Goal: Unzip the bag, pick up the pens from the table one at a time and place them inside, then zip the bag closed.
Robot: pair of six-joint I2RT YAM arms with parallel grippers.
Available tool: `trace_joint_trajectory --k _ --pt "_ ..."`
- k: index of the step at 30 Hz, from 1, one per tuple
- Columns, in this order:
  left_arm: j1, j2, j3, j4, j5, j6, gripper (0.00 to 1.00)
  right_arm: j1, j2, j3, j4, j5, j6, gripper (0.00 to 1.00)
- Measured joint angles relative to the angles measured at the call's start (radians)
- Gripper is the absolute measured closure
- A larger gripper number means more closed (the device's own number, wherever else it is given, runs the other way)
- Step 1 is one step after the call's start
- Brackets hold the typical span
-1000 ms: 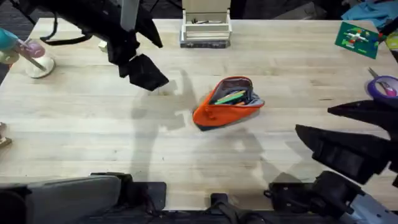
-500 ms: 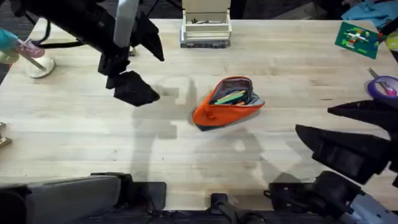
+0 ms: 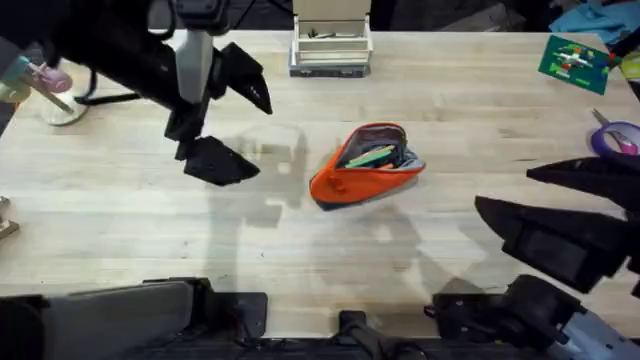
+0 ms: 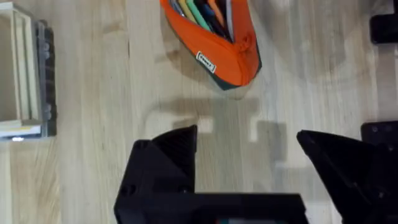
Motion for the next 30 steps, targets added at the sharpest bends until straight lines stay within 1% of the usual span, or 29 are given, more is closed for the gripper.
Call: trace_joint_trajectory --k 4,10,12,13,18,22,30 --pt "0.0 0.0 -0.057 0.04 0.018 0.009 0.006 0.0 0.024 0.0 0.004 0.0 0.0 0.004" --pt "0.0 0.0 -0.148 0.102 0.046 0.015 0.007 0.0 0.107 0.0 0.006 0.0 0.0 0.003" --pt "0.0 0.0 -0.164 0.116 0.056 0.016 0.007 0.0 0.137 0.0 0.015 0.0 0.0 0.004" --pt "0.0 0.0 -0.177 0.136 0.064 0.018 0.007 0.0 0.185 0.0 0.048 0.0 0.0 0.003" --pt "0.0 0.0 -0.186 0.143 0.074 0.018 0.008 0.006 0.269 0.0 0.095 0.0 0.0 0.003" --pt "0.0 0.0 -0.188 0.146 0.076 0.018 0.008 0.049 0.335 0.0 0.121 0.0 0.0 0.003" --pt "0.0 0.0 -0.188 0.146 0.077 0.018 0.007 0.184 0.488 0.0 0.187 0.001 0.0 0.004"
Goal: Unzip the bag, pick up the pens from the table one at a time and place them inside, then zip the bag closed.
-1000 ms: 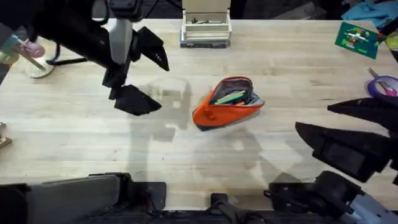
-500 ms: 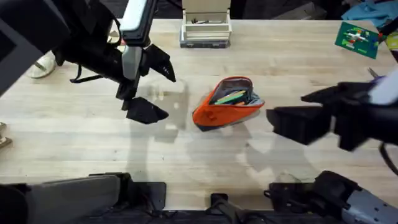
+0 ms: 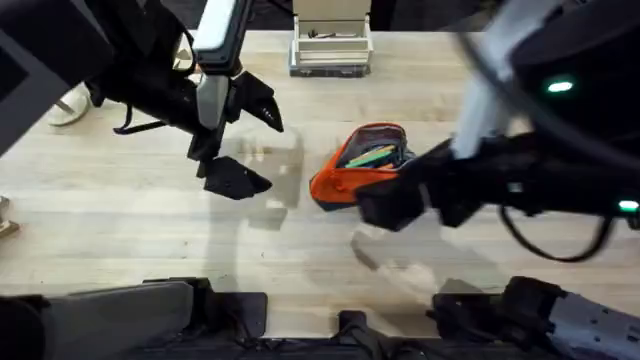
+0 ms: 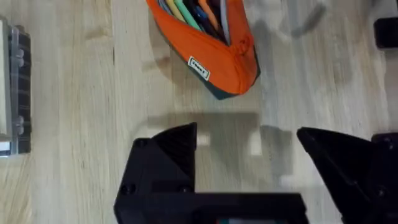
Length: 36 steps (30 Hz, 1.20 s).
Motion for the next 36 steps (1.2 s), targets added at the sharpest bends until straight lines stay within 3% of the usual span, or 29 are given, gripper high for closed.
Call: trace_joint_trajectory --k 6,16,26,36 --pt "0.0 0.0 0.0 0.0 0.0 0.0 0.007 0.092 0.082 0.0 0.078 0.063 0.036 0.003" --pt "0.0 0.0 0.0 0.0 0.0 0.0 0.007 0.216 0.091 -0.043 0.159 0.248 0.111 0.004" --pt "0.0 0.0 0.0 0.0 -0.001 0.0 0.007 0.232 0.098 -0.119 0.202 0.28 0.236 0.004" --pt "0.0 0.0 0.0 0.0 -0.001 0.0 0.007 0.232 0.213 -0.119 0.263 0.284 0.268 0.004"
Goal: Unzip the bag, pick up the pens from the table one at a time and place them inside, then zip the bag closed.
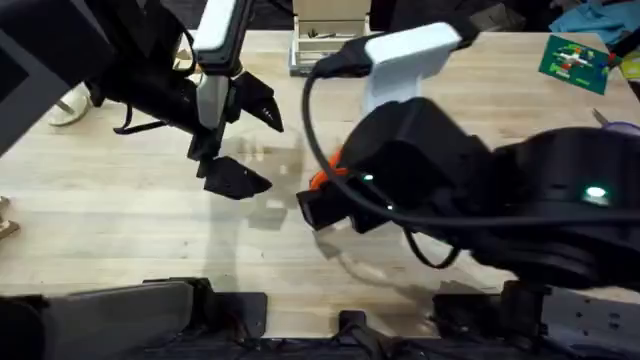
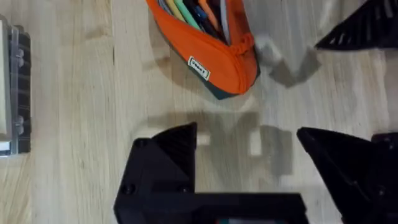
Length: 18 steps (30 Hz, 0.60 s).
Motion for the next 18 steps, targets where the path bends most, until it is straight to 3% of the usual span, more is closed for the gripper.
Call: trace_joint_trajectory --k 18 --pt "0.0 0.0 0.0 0.0 0.0 0.0 0.008 -0.048 0.117 0.0 0.068 0.001 0.116 0.003"
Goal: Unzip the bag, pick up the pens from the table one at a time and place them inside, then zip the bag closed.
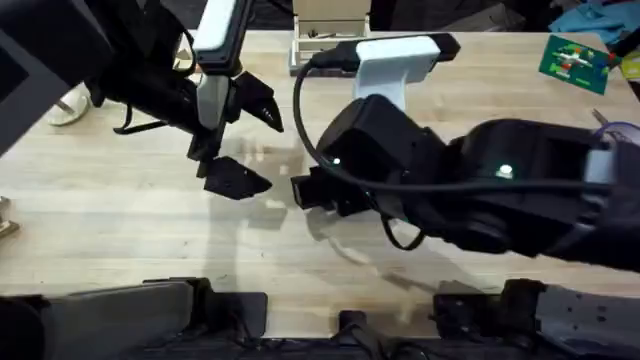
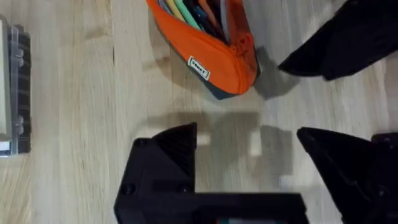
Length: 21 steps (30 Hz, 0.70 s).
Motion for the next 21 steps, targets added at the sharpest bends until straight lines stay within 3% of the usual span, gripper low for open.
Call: trace_joint_trajectory --k 13,21 --pt "0.0 0.0 0.0 0.0 0.0 0.0 0.006 -0.006 0.115 0.0 0.043 0.0 0.021 0.013" --pt "0.0 0.0 0.0 0.0 0.0 0.0 0.007 -0.041 0.159 0.0 0.047 0.001 0.025 0.168"
